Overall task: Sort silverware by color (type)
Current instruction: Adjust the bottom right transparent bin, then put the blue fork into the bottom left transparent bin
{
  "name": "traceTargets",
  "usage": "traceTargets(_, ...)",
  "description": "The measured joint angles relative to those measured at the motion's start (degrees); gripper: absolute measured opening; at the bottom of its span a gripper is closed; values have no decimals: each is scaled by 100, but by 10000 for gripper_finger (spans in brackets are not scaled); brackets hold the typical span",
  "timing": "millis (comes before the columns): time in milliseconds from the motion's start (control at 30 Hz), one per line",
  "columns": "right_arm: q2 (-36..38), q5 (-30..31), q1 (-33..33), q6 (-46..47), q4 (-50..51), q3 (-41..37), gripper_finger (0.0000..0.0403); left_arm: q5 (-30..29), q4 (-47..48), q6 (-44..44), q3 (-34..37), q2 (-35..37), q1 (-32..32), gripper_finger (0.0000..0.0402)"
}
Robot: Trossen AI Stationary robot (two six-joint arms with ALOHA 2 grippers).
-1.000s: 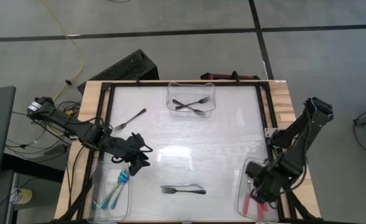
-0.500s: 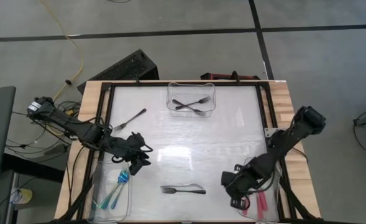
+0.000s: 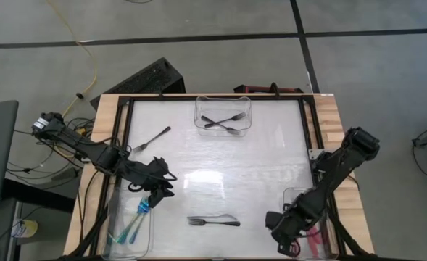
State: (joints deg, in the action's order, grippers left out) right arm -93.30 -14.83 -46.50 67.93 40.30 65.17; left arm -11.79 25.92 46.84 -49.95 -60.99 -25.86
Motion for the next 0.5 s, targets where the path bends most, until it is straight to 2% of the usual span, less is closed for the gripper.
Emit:
traceTargets(167,617,985,76,107,-15,170,25,82,-714,-206,0,-169,61,153)
traceTargets(333,1299,2222,132,97,39,219,19,530,-2275,-942,-34,-1096,74,153)
traceTargets(500,1655,2746,212,58,257,219,27,841,-1905,-1598,-620,-2424,76,153)
